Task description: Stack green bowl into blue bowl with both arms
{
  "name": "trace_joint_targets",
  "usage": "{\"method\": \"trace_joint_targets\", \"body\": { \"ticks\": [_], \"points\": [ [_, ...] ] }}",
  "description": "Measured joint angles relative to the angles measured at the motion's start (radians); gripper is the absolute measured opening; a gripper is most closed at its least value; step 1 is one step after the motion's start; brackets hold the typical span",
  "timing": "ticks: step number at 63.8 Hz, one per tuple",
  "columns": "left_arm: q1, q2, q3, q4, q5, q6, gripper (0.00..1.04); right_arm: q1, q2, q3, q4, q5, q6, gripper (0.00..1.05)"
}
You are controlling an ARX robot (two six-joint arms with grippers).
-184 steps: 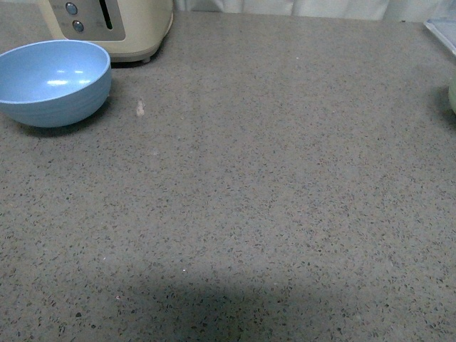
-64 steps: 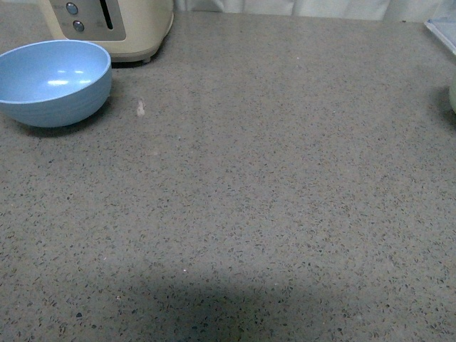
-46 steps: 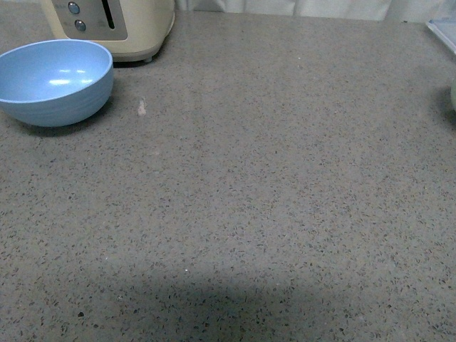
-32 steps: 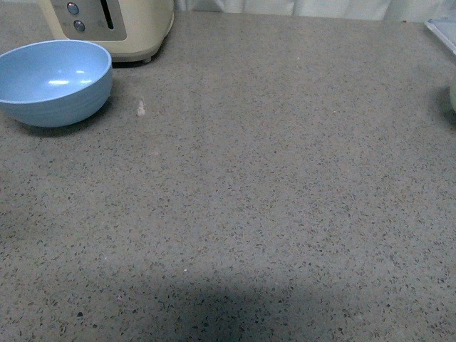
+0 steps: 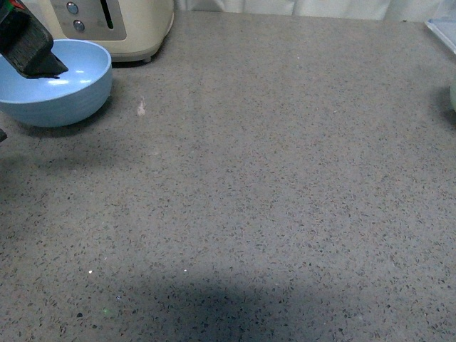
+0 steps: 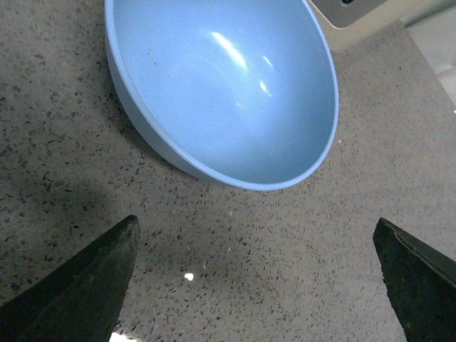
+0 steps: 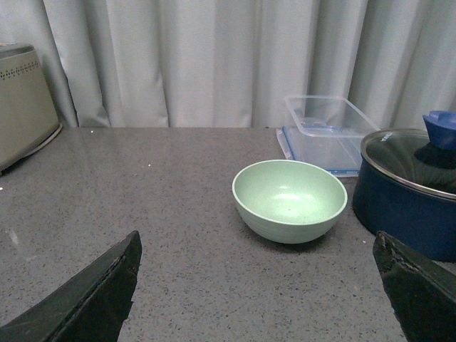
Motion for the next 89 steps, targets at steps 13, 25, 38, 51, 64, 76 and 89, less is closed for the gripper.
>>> {"method": "trace_joint_targets", "body": {
  "ticks": [13, 25, 38, 51, 64, 76, 89],
  "points": [
    [0.032, 0.097, 0.061, 0.003, 0.011, -0.042, 0.98, 0.0, 0.0, 0.0, 0.0, 0.0, 0.0, 0.95],
    [0.08, 0.187, 0.118, 0.003, 0.019, -0.053, 0.98, 0.0, 0.0, 0.0, 0.0, 0.0, 0.0, 0.95],
    [0.107, 0.243, 0.174, -0.009, 0.019, -0.056, 0.98, 0.0, 0.0, 0.0, 0.0, 0.0, 0.0, 0.95],
    [0.126, 0.301, 0.227, -0.026, 0.033, -0.071, 0.98, 0.0, 0.0, 0.0, 0.0, 0.0, 0.0, 0.95],
    [0.14, 0.327, 0.257, -0.033, 0.031, -0.071, 0.98, 0.0, 0.0, 0.0, 0.0, 0.0, 0.0, 0.95],
    [0.153, 0.339, 0.276, -0.039, 0.027, -0.07, 0.98, 0.0, 0.0, 0.0, 0.0, 0.0, 0.0, 0.95],
    [0.163, 0.341, 0.277, -0.058, 0.023, -0.068, 0.69, 0.0, 0.0, 0.0, 0.0, 0.0, 0.0, 0.95]
  ]
}}
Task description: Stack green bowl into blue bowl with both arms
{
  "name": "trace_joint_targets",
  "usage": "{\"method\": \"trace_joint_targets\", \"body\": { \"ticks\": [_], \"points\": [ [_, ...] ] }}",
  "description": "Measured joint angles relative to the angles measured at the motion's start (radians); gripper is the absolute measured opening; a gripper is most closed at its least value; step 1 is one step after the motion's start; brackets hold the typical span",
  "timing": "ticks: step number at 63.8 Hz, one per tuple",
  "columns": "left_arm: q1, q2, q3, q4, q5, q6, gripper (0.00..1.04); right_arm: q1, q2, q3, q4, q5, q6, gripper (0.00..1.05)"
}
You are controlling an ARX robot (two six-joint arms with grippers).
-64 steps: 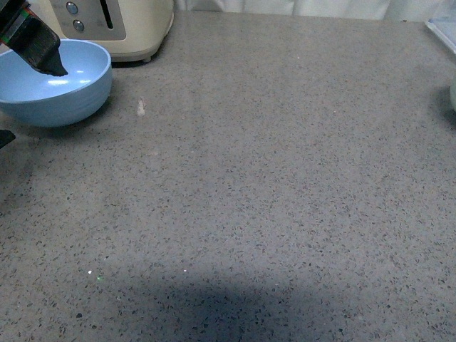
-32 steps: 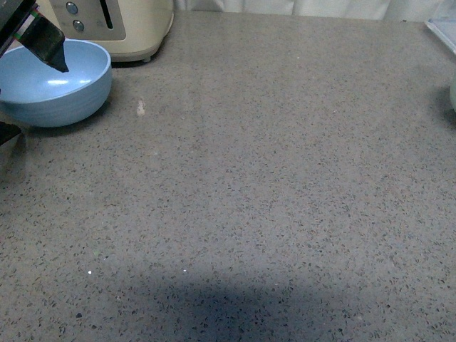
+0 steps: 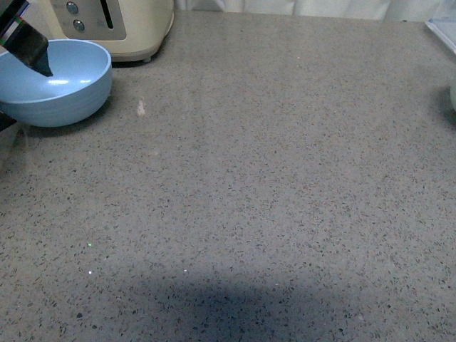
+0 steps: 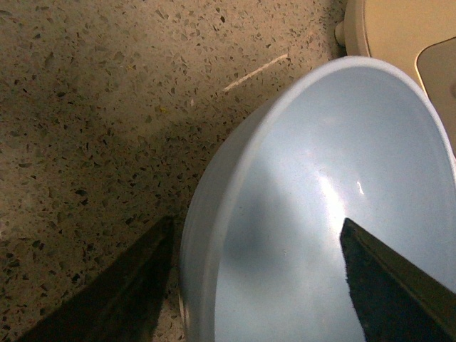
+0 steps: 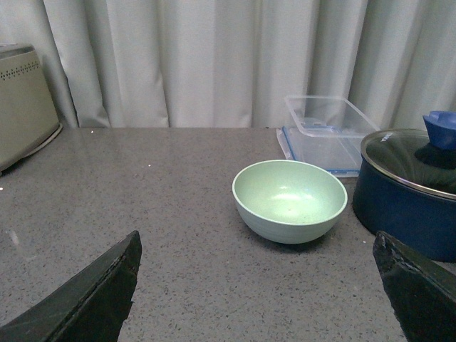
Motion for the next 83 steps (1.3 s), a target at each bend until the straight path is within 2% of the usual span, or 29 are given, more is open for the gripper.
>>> {"method": "trace_joint_targets", "body": {
  "ticks": [6, 11, 17, 24, 35, 43, 49, 56, 67, 83],
  "points": [
    [0.0, 0.0, 0.0, -0.002, -0.014, 0.008, 0.49, 0.0, 0.0, 0.0, 0.0, 0.0, 0.0, 0.95],
    [0.0, -0.001, 0.0, -0.002, -0.016, 0.016, 0.38, 0.0, 0.0, 0.0, 0.0, 0.0, 0.0, 0.95],
    [0.0, -0.004, 0.0, -0.003, -0.017, 0.029, 0.2, 0.0, 0.0, 0.0, 0.0, 0.0, 0.0, 0.95],
    [-0.001, -0.005, 0.002, -0.008, -0.022, 0.042, 0.06, 0.0, 0.0, 0.0, 0.0, 0.0, 0.0, 0.95],
    [-0.019, -0.007, 0.014, -0.031, -0.038, 0.084, 0.05, 0.0, 0.0, 0.0, 0.0, 0.0, 0.0, 0.95],
    [-0.074, -0.008, 0.037, -0.061, -0.06, 0.123, 0.05, 0.0, 0.0, 0.0, 0.0, 0.0, 0.0, 0.95],
    [-0.142, -0.008, 0.06, -0.085, -0.059, 0.145, 0.05, 0.0, 0.0, 0.0, 0.0, 0.0, 0.0, 0.95],
    [-0.285, 0.002, 0.104, -0.136, -0.056, 0.161, 0.05, 0.0, 0.0, 0.0, 0.0, 0.0, 0.0, 0.95],
    [-0.447, 0.044, 0.159, -0.201, -0.041, 0.162, 0.05, 0.0, 0.0, 0.0, 0.0, 0.0, 0.0, 0.95],
    [-0.472, 0.078, 0.186, -0.23, -0.052, 0.159, 0.05, 0.0, 0.0, 0.0, 0.0, 0.0, 0.0, 0.95]
  ]
}}
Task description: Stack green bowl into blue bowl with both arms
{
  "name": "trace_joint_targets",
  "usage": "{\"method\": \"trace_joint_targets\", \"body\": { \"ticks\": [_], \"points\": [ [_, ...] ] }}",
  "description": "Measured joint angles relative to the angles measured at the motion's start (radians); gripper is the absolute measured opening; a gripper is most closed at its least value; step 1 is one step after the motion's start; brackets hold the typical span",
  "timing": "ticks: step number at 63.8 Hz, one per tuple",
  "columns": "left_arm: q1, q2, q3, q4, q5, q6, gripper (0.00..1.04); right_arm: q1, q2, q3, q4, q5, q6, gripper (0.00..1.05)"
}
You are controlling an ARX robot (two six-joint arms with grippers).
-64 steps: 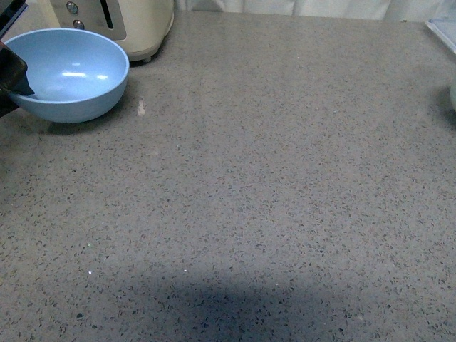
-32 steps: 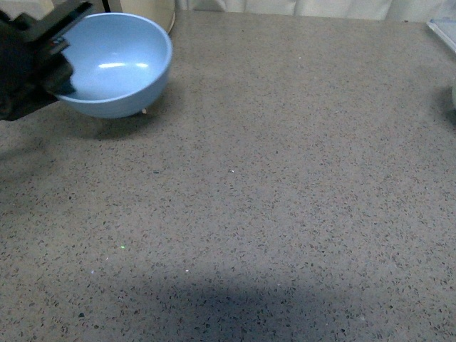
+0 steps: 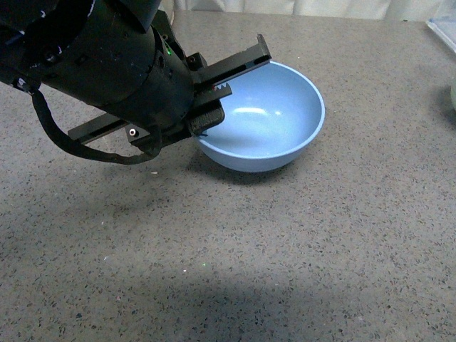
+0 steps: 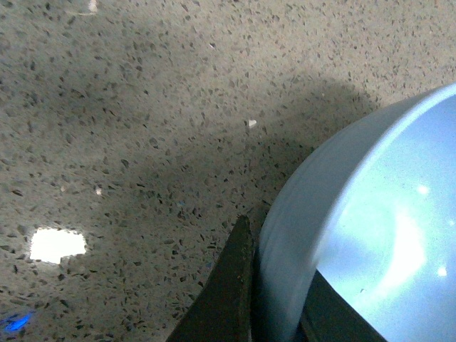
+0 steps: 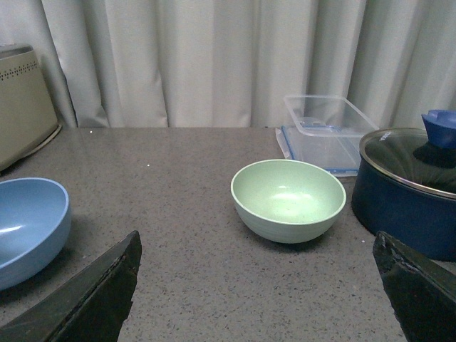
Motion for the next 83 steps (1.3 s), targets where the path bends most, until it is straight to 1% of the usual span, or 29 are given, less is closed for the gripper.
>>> {"method": "trace_joint_targets", "body": {
  "ticks": [14, 16, 21, 23, 24, 29, 30, 33, 36, 41, 50, 55, 60, 71, 79, 80, 81, 82, 83],
  "points": [
    [0.018, 0.0, 0.011, -0.006, 0.008, -0.002, 0.05, 0.0, 0.0, 0.0, 0.0, 0.0, 0.0, 0.95],
    [0.021, 0.0, 0.011, -0.002, 0.016, -0.008, 0.07, 0.0, 0.0, 0.0, 0.0, 0.0, 0.0, 0.95],
    [0.026, 0.0, 0.011, 0.0, 0.024, -0.015, 0.2, 0.0, 0.0, 0.0, 0.0, 0.0, 0.0, 0.95],
    [0.028, 0.0, 0.011, 0.002, 0.029, -0.019, 0.24, 0.0, 0.0, 0.0, 0.0, 0.0, 0.0, 0.95],
    [0.03, 0.0, 0.011, 0.005, 0.031, -0.02, 0.27, 0.0, 0.0, 0.0, 0.0, 0.0, 0.0, 0.95],
    [0.035, -0.001, 0.011, 0.011, 0.032, -0.024, 0.38, 0.0, 0.0, 0.0, 0.0, 0.0, 0.0, 0.95],
    [0.037, -0.003, 0.01, 0.011, 0.032, -0.024, 0.42, 0.0, 0.0, 0.0, 0.0, 0.0, 0.0, 0.95],
    [0.041, -0.007, 0.01, 0.011, 0.032, -0.024, 0.47, 0.0, 0.0, 0.0, 0.0, 0.0, 0.0, 0.95],
    [0.05, -0.016, 0.007, 0.011, 0.031, -0.025, 0.56, 0.0, 0.0, 0.0, 0.0, 0.0, 0.0, 0.95],
    [0.061, -0.03, 0.002, 0.011, 0.032, -0.027, 0.67, 0.0, 0.0, 0.0, 0.0, 0.0, 0.0, 0.95],
    [0.109, -0.07, -0.026, 0.019, 0.027, -0.023, 0.9, 0.0, 0.0, 0.0, 0.0, 0.0, 0.0, 0.95],
    [0.151, -0.103, -0.049, 0.025, 0.019, -0.019, 1.0, 0.0, 0.0, 0.0, 0.0, 0.0, 0.0, 0.95],
    [0.203, -0.143, -0.08, 0.037, 0.022, -0.016, 0.98, 0.0, 0.0, 0.0, 0.0, 0.0, 0.0, 0.95],
    [0.31, -0.256, -0.191, 0.097, 0.02, 0.044, 0.98, 0.0, 0.0, 0.0, 0.0, 0.0, 0.0, 0.95],
    [0.383, -0.369, -0.308, 0.166, 0.045, 0.096, 0.98, 0.0, 0.0, 0.0, 0.0, 0.0, 0.0, 0.95],
    [0.389, -0.374, -0.334, 0.21, 0.039, 0.122, 0.97, 0.0, 0.0, 0.0, 0.0, 0.0, 0.0, 0.95],
    [0.396, -0.375, -0.371, 0.303, 0.032, 0.169, 0.94, 0.0, 0.0, 0.0, 0.0, 0.0, 0.0, 0.95],
    [0.401, -0.375, -0.408, 0.408, 0.028, 0.217, 0.9, 0.0, 0.0, 0.0, 0.0, 0.0, 0.0, 0.95],
    [0.409, -0.374, -0.467, 0.566, 0.029, 0.316, 0.85, 0.0, 0.0, 0.0, 0.0, 0.0, 0.0, 0.95]
  ]
}}
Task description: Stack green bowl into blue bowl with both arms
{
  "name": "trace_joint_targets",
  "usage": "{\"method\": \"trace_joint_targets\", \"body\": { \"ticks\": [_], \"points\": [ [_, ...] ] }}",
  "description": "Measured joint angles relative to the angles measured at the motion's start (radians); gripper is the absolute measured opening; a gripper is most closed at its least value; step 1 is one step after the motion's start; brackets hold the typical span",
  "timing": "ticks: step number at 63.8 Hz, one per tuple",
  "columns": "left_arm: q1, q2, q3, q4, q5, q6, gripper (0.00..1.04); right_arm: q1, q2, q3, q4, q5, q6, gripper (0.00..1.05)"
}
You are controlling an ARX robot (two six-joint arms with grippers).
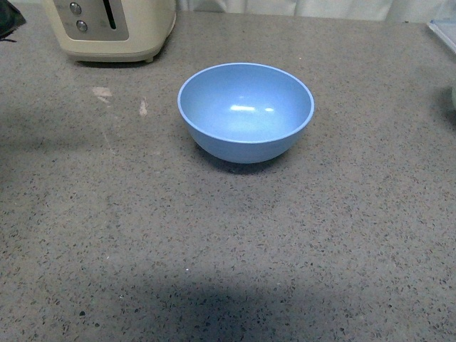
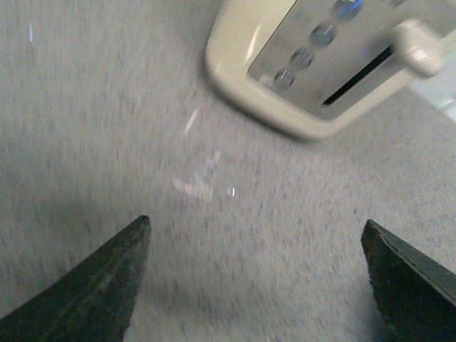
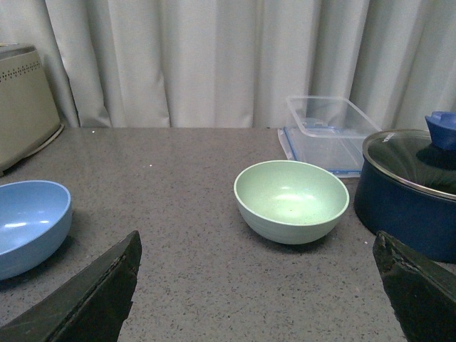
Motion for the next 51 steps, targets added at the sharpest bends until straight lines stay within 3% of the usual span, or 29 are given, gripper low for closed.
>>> {"method": "trace_joint_targets", "body": {
  "ticks": [6, 9, 21, 28, 36, 51],
  "points": [
    [0.011, -0.019, -0.153, 0.354, 0.016, 0.232, 0.67, 0.0, 0.0, 0.0, 0.0, 0.0, 0.0, 0.95],
    [0.015, -0.058, -0.193, 0.431, 0.027, 0.306, 0.58, 0.0, 0.0, 0.0, 0.0, 0.0, 0.0, 0.95],
    [0.038, -0.183, -0.29, 0.441, 0.038, 0.392, 0.25, 0.0, 0.0, 0.0, 0.0, 0.0, 0.0, 0.95],
    [0.09, -0.264, -0.352, 0.409, 0.099, 0.405, 0.04, 0.0, 0.0, 0.0, 0.0, 0.0, 0.0, 0.95],
    [0.1, -0.293, -0.415, 0.45, 0.1, 0.41, 0.04, 0.0, 0.0, 0.0, 0.0, 0.0, 0.0, 0.95],
    [0.1, -0.46, -0.469, 0.335, 0.103, 0.415, 0.04, 0.0, 0.0, 0.0, 0.0, 0.0, 0.0, 0.95]
  ]
}}
